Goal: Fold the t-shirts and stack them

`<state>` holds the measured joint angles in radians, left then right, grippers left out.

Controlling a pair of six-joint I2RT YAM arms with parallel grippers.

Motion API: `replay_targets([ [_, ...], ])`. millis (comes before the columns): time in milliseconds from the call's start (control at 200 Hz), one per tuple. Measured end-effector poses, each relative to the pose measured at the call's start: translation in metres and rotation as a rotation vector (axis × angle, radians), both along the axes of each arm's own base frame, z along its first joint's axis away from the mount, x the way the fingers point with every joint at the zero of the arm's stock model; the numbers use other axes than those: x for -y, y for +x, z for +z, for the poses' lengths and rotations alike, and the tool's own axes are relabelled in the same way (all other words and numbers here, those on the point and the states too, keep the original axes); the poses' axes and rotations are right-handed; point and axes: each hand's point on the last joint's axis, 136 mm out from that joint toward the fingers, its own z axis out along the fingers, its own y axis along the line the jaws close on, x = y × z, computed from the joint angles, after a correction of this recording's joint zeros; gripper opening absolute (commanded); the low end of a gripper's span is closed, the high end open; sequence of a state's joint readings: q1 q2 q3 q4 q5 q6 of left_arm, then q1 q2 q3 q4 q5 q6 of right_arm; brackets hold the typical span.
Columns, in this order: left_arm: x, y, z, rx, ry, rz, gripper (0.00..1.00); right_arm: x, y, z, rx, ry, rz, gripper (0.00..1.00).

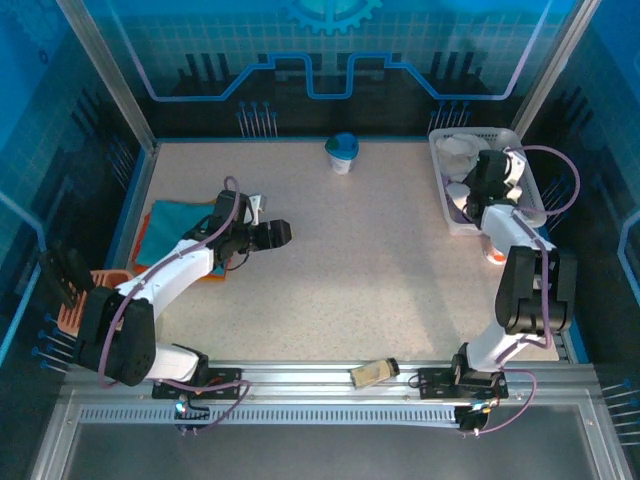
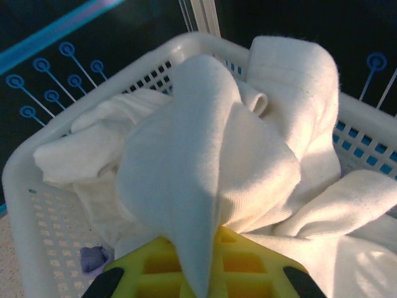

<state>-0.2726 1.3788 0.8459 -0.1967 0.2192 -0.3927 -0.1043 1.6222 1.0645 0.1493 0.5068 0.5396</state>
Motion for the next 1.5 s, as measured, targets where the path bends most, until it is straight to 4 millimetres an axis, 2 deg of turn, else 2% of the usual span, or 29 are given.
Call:
replay_targets([
  [100, 0.002, -0.001, 0.000, -0.002, -0.006, -0.005, 0.77, -0.013, -0.004, 0.015, 0.039, -0.084, 0.026, 0.00],
  [195, 0.003, -0.001, 0.000, -0.003, -0.008, -0.010, 0.77, -0.027, -0.004, 0.038, 0.081, -0.146, 0.051, 0.00],
  [350, 0.006, -0.003, 0.001, -0.007, -0.017, -0.016, 0.77, -0.037, -0.010, 0.073, 0.155, -0.241, 0.072, 0.01],
  [515, 0.008, -0.004, 0.000, -0.017, -0.027, -0.014, 0.77, -0.061, -0.020, 0.095, 0.205, -0.344, 0.119, 0.01],
  [690, 0.009, -0.003, 0.000, -0.018, -0.031, -0.013, 0.78, -0.112, -0.034, 0.116, 0.256, -0.484, 0.236, 0.01],
  [886, 0.010, 0.003, 0.011, 0.003, -0.036, -0.012, 0.78, -0.183, -0.057, 0.147, 0.329, -0.648, 0.411, 0.01],
  [1006, 0.012, 0.009, 0.023, 0.030, -0.044, -0.011, 0.78, -0.234, -0.087, 0.171, 0.398, -0.714, 0.550, 0.02],
  [1096, 0.012, 0.012, 0.029, 0.041, -0.050, -0.007, 0.79, -0.265, -0.115, 0.183, 0.444, -0.705, 0.668, 0.07],
  [1161, 0.012, 0.011, 0.033, 0.045, -0.053, -0.003, 0.79, -0.281, -0.133, 0.183, 0.450, -0.669, 0.750, 0.10],
  [1226, 0.010, 0.009, 0.037, 0.049, -0.052, 0.000, 0.79, -0.289, -0.143, 0.175, 0.432, -0.623, 0.810, 0.04],
  [1271, 0.009, 0.008, 0.039, 0.052, -0.050, 0.003, 0.79, -0.295, -0.149, 0.163, 0.403, -0.577, 0.849, 0.02],
  [1351, 0.006, 0.005, 0.046, 0.065, -0.045, 0.012, 0.80, -0.304, -0.157, 0.130, 0.321, -0.522, 0.912, 0.02],
  [1501, -0.001, 0.002, 0.053, 0.082, -0.032, 0.034, 0.80, -0.337, -0.183, 0.060, 0.148, -0.472, 1.071, 0.05],
])
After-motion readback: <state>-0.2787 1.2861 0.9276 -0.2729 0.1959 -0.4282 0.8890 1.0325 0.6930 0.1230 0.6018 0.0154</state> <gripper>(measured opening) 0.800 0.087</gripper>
